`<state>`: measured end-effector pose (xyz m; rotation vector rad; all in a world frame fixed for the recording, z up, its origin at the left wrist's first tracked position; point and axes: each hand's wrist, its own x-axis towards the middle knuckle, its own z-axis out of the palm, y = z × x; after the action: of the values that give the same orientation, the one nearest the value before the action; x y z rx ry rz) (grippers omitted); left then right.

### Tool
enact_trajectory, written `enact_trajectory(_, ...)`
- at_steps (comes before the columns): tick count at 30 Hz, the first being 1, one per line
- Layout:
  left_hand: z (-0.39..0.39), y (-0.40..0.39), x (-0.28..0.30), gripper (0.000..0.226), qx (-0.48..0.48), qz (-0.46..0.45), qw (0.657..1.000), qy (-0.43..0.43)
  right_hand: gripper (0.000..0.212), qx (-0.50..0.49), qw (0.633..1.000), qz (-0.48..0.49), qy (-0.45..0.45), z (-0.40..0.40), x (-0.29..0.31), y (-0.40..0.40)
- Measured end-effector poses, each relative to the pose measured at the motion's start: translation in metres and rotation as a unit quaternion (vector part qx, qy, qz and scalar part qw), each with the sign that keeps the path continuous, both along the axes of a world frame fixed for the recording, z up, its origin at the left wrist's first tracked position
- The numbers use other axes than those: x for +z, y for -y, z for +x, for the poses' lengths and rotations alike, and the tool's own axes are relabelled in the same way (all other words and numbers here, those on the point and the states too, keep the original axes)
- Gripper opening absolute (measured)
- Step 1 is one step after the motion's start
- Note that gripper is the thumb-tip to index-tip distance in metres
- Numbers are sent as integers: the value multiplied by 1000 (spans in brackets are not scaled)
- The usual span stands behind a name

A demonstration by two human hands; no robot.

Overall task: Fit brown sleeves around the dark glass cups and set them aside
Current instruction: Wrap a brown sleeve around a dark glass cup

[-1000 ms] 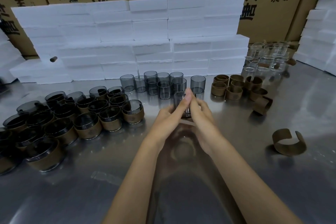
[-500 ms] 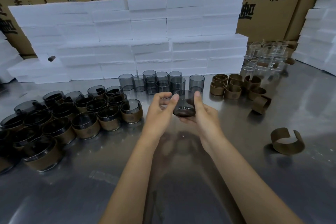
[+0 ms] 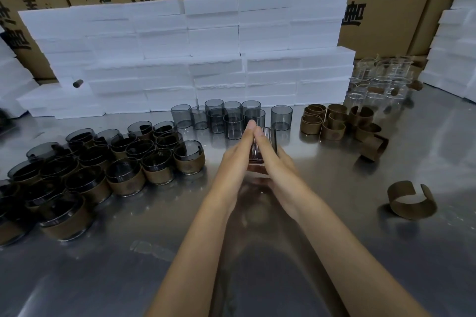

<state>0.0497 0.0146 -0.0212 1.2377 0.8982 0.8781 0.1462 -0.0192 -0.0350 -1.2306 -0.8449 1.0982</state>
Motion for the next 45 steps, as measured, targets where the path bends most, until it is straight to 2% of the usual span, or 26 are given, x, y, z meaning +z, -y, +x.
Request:
enact_trajectory(3,-1,0,0,59,0,-13,1000,15,80,-4,1000,16,24,-2,-1,0)
enact_trajectory(6,-1,0,2,66,28,29,999,-36,81,-40,998,31,36,-4,-1,-1)
enact_trajectory(10,0,1,3,66,46,65,994,-72,56,-69,996,48,33,-3,1,-1)
enact_trajectory(14,-5,-5,2,47,100,52,993,-34,43,-116,992,54,14,1,2,0)
enact_trajectory(19,-9,-11,1,25,56,22,996,65,31,-143,987,65,-26,9,3,0)
enact_trajectory(24,-6,-13,0,38,18,53,993,105,45,-57,978,2,-199,18,7,4)
enact_trajectory(29,-7,-7,0,48,-39,125,990,49,44,-30,953,2,-301,26,8,3)
enact_trajectory(34,-5,-2,1,52,-8,162,986,44,36,-11,958,13,-288,27,9,4)
enact_trajectory(38,-5,1,3,43,65,176,981,51,36,7,972,12,-236,21,6,3)
enact_trajectory(42,-10,-3,3,11,122,148,978,79,30,14,972,13,-236,17,6,3)
enact_trajectory(45,-9,-5,2,15,101,126,983,84,32,-2,964,15,-264,19,5,3)
